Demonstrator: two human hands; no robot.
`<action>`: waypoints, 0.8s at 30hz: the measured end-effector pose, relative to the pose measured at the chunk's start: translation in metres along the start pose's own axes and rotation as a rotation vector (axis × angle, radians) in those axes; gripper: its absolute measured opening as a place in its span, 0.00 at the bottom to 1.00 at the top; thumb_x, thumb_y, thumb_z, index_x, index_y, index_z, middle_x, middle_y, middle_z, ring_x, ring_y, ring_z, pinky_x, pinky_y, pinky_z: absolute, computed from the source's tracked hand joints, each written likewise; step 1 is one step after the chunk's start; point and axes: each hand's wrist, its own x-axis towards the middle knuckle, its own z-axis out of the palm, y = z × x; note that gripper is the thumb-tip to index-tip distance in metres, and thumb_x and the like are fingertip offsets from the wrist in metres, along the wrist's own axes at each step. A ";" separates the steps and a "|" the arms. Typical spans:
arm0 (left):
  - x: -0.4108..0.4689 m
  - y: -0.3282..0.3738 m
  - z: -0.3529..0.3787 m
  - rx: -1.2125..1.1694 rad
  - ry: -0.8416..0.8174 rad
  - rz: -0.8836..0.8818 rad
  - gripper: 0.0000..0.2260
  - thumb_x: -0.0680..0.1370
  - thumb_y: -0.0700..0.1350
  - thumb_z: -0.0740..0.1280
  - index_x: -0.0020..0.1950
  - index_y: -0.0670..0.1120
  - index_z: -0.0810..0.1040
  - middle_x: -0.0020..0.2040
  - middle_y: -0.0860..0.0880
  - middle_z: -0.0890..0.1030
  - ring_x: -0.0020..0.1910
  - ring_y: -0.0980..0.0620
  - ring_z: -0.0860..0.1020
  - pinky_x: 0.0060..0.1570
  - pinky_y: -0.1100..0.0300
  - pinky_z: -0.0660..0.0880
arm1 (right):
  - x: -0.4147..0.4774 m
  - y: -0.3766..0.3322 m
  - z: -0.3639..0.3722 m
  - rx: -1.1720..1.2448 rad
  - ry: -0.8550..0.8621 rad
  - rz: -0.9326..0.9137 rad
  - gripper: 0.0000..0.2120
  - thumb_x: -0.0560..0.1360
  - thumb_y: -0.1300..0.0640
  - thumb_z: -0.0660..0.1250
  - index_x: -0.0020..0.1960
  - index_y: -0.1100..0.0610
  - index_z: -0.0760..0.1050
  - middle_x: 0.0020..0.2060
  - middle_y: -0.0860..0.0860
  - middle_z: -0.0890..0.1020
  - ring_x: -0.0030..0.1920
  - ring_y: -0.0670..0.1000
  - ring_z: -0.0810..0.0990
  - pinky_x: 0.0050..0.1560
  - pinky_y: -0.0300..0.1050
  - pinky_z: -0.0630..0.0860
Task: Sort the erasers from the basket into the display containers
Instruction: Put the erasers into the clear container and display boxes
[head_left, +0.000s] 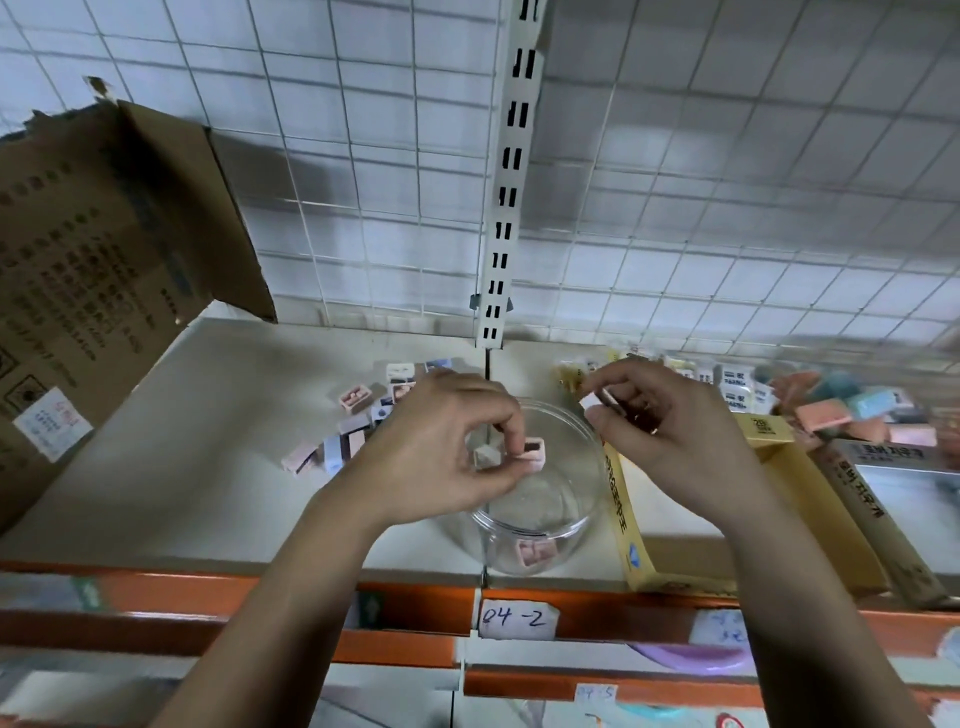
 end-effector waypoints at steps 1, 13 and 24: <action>-0.002 -0.002 0.002 0.006 0.001 0.000 0.08 0.71 0.48 0.76 0.37 0.48 0.79 0.36 0.55 0.80 0.38 0.58 0.78 0.46 0.52 0.73 | -0.002 0.001 0.000 0.005 -0.006 -0.016 0.09 0.72 0.62 0.73 0.48 0.49 0.81 0.37 0.43 0.78 0.36 0.47 0.75 0.38 0.36 0.71; -0.031 -0.055 -0.007 0.322 0.399 -0.196 0.09 0.77 0.47 0.66 0.45 0.44 0.82 0.41 0.52 0.83 0.39 0.54 0.78 0.41 0.51 0.76 | 0.005 -0.012 0.010 -0.214 -0.172 -0.298 0.13 0.69 0.52 0.76 0.52 0.51 0.82 0.39 0.40 0.80 0.41 0.39 0.77 0.43 0.31 0.72; -0.045 -0.079 -0.006 0.278 0.538 -0.390 0.07 0.79 0.45 0.65 0.46 0.43 0.81 0.42 0.50 0.81 0.40 0.50 0.79 0.41 0.50 0.76 | 0.041 -0.031 0.015 -0.150 -0.312 -0.278 0.08 0.73 0.55 0.74 0.52 0.51 0.83 0.41 0.43 0.84 0.42 0.41 0.80 0.43 0.29 0.72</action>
